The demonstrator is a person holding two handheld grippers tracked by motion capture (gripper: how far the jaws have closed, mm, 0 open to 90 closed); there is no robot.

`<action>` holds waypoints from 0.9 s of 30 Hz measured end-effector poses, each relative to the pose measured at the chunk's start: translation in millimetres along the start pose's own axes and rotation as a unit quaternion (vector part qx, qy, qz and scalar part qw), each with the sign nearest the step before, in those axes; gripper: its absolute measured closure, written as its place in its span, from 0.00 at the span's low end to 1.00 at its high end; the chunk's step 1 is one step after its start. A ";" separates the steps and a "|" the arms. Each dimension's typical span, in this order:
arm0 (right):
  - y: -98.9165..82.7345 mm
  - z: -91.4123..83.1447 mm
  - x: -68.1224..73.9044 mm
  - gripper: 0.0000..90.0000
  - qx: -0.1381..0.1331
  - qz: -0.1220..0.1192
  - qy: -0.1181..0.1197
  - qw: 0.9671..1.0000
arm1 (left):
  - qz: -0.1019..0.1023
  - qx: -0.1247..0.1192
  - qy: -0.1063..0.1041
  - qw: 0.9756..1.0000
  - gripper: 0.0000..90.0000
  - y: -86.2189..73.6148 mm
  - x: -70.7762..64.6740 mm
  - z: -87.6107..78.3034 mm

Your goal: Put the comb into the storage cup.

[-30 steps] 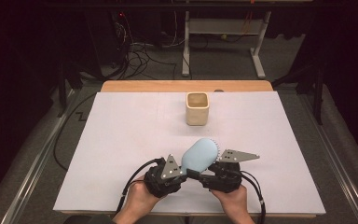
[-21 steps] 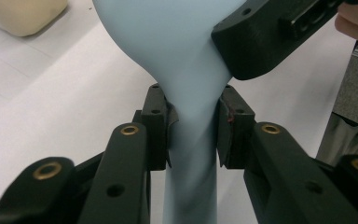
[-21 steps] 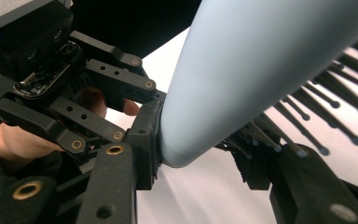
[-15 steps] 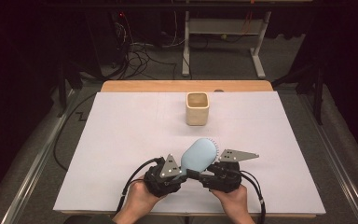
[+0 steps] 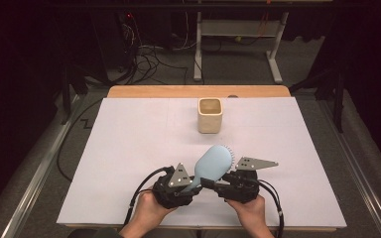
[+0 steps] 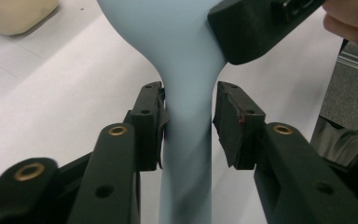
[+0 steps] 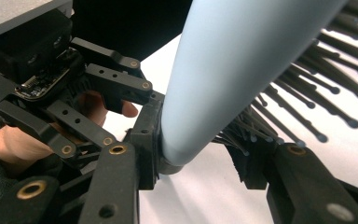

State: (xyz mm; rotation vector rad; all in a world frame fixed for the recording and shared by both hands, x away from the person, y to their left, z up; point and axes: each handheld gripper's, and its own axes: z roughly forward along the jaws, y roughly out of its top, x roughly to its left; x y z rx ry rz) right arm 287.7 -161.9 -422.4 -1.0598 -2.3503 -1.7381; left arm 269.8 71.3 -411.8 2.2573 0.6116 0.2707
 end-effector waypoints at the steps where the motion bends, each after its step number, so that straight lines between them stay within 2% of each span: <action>1: 0.1 -0.5 -0.7 0.65 -0.001 0.001 0.000 1.000 | -0.001 -0.002 0.000 1.000 0.67 -0.3 0.3 -0.5; 12: 2.3 -6.0 -6.2 0.65 0.001 0.008 -0.003 1.000 | -0.022 -0.015 -0.014 1.000 0.55 -2.5 5.9 -3.8; 17: 2.5 -5.7 -7.5 0.65 0.007 0.008 -0.004 1.000 | -0.023 -0.025 -0.009 0.999 0.48 -6.9 6.0 -4.1; 22: 4.2 -7.1 -8.1 0.65 0.014 0.004 -0.006 1.000 | -0.038 -0.035 -0.008 0.999 0.46 -10.9 11.0 -8.2; 27: 6.7 -10.4 -10.0 0.65 0.014 0.007 -0.007 1.000 | -0.042 -0.050 0.002 0.998 0.41 -15.3 15.0 -12.5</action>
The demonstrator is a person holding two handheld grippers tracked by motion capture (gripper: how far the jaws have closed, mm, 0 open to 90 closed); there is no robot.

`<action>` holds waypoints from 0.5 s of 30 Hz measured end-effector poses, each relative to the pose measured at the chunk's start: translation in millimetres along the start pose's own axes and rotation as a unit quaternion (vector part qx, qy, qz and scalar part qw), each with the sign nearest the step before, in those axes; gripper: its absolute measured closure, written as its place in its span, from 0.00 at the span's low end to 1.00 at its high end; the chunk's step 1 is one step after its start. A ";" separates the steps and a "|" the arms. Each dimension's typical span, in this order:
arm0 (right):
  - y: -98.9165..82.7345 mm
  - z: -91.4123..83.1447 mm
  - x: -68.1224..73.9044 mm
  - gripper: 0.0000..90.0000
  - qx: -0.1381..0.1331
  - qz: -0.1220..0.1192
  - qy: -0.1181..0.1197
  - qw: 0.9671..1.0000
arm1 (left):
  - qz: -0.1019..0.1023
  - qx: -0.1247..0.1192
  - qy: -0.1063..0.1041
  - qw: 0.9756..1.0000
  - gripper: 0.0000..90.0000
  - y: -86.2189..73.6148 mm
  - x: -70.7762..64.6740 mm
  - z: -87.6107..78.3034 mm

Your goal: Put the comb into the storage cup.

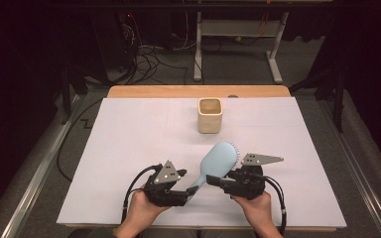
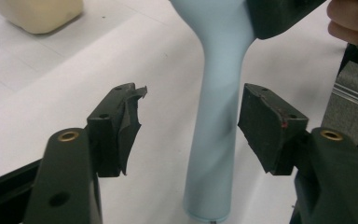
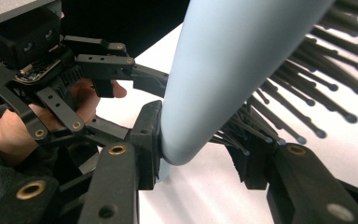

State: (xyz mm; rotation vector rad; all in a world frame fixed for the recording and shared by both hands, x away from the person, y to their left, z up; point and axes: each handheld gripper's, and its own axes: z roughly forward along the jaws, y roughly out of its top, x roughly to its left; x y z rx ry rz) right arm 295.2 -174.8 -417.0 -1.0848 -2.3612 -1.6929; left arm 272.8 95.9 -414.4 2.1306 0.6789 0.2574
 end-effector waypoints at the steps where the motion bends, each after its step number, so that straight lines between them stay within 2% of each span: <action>1: 0.5 -0.3 -0.2 0.65 0.001 0.002 0.000 1.000 | -0.003 -0.004 0.000 1.000 0.41 -0.5 0.9 -0.8; 8: 4.1 0.8 0.4 0.65 0.009 -0.001 0.001 1.000 | -0.011 -0.020 0.001 1.000 0.39 -4.5 6.6 -7.2; 11: 6.1 0.0 0.4 0.65 0.011 -0.003 -0.001 1.000 | -0.017 -0.022 0.017 0.999 0.38 -7.3 8.7 -10.1; 15: 8.7 -1.9 0.2 0.65 0.014 -0.005 -0.003 1.000 | -0.022 -0.029 0.019 0.999 0.38 -11.8 13.1 -14.4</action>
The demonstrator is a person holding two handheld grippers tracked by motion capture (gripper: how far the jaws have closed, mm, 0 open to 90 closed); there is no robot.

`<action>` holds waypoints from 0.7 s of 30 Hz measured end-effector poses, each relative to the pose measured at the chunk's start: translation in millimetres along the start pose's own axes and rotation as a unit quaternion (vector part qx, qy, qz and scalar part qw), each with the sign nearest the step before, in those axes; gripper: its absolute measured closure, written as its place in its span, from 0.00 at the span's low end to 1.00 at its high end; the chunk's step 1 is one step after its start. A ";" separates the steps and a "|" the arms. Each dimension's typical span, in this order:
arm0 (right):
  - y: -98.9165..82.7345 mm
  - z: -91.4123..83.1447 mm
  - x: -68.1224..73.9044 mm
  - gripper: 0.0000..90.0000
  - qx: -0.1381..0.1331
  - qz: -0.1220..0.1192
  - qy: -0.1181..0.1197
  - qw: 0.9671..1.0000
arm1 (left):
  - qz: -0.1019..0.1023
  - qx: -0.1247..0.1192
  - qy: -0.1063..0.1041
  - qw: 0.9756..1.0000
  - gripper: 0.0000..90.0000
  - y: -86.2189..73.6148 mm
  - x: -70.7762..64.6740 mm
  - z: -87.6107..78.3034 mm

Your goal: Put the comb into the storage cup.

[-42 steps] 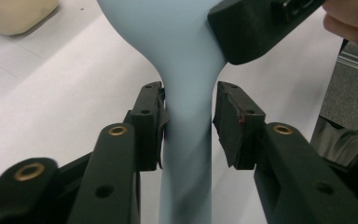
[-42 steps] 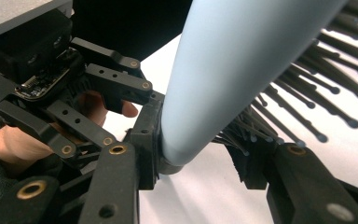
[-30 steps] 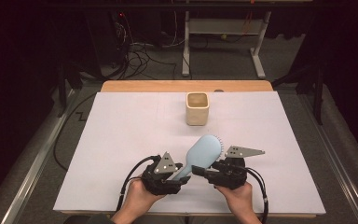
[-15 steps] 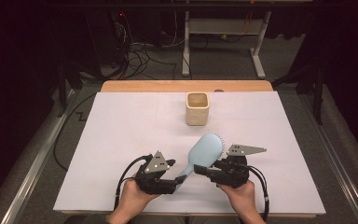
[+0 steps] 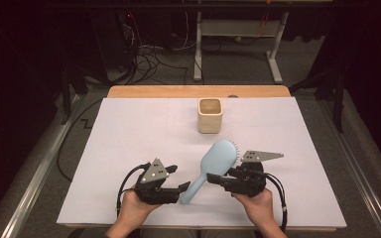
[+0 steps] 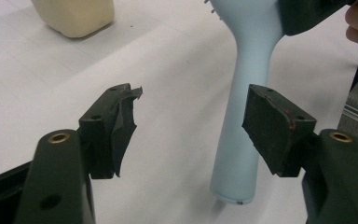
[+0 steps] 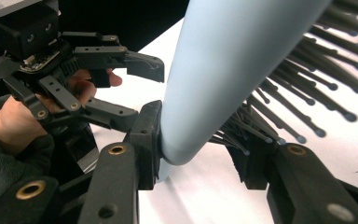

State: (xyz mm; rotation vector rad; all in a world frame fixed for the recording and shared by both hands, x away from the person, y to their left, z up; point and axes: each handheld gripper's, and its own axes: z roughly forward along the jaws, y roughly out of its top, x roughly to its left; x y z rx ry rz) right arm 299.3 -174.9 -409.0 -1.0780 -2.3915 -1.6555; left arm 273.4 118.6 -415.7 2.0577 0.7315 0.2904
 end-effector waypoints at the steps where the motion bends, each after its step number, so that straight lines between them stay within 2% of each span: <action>1: 0.5 -0.2 0.0 0.65 0.001 0.001 -0.001 1.000 | -0.003 -0.002 0.000 1.000 0.38 -1.3 1.7 -1.2; 6: 2.0 -0.8 -1.7 0.65 0.005 0.001 -0.003 1.000 | -0.007 -0.005 0.005 1.000 0.38 -6.6 6.4 -5.3; 11: 3.2 -2.3 -2.7 0.65 0.007 0.002 -0.005 1.000 | -0.016 -0.011 0.024 1.000 0.37 -12.5 10.9 -9.8; 21: 5.7 -5.8 -4.9 0.65 0.014 0.005 -0.011 1.000 | -0.027 -0.025 0.032 0.999 0.37 -19.6 20.9 -22.1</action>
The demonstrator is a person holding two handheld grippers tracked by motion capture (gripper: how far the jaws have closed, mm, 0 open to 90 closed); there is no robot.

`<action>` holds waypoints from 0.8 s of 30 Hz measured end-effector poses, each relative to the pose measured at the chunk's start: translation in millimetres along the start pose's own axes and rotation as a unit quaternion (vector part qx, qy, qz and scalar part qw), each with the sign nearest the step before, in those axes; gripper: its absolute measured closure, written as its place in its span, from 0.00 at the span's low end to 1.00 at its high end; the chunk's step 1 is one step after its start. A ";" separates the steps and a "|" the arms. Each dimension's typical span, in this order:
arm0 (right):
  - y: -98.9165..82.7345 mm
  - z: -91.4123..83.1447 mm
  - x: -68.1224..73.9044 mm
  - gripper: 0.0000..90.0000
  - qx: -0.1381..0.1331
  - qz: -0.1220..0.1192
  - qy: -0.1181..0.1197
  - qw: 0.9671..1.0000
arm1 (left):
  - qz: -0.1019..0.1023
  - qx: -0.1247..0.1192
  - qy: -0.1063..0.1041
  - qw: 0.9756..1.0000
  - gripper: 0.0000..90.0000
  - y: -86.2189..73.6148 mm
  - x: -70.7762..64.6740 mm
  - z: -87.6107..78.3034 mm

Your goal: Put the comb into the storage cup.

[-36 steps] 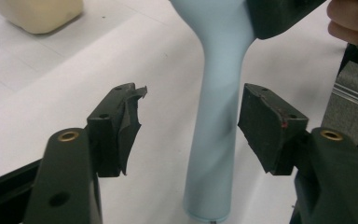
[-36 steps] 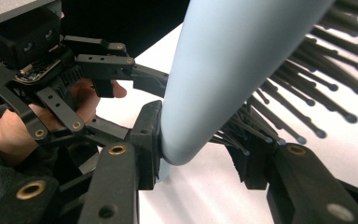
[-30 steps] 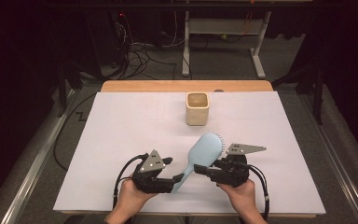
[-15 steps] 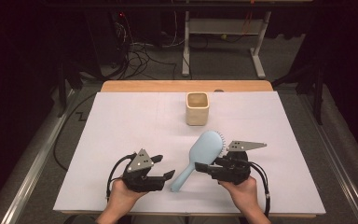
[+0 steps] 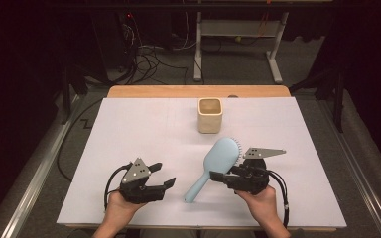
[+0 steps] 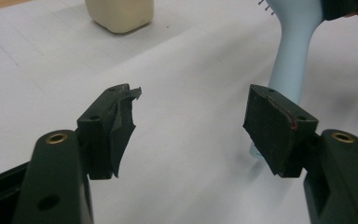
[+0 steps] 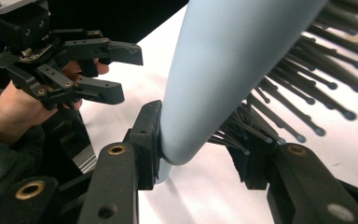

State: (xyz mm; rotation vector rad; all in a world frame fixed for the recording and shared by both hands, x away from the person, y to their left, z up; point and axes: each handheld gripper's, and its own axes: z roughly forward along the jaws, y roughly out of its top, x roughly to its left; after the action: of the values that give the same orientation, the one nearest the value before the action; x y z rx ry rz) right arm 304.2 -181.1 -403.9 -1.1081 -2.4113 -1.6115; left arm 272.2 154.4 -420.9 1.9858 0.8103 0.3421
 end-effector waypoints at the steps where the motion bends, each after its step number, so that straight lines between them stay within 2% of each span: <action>1: 0.1 -0.3 -0.1 0.65 0.001 0.002 -0.001 1.000 | -0.001 -0.002 0.002 1.000 0.37 -1.0 1.4 -1.3; 11: 2.5 -6.4 -4.0 0.65 0.003 0.007 -0.009 1.000 | -0.015 -0.015 0.023 0.999 0.36 -11.5 15.8 -13.4; 24: 6.7 -14.1 -6.0 0.64 0.011 0.005 -0.023 1.000 | -0.032 -0.032 0.052 0.998 0.36 -24.9 32.1 -26.2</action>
State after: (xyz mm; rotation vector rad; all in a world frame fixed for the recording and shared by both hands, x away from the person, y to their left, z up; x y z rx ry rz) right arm 307.7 -194.5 -394.4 -1.1639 -2.4416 -1.5706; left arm 272.1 201.7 -430.8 1.8913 0.9153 0.4302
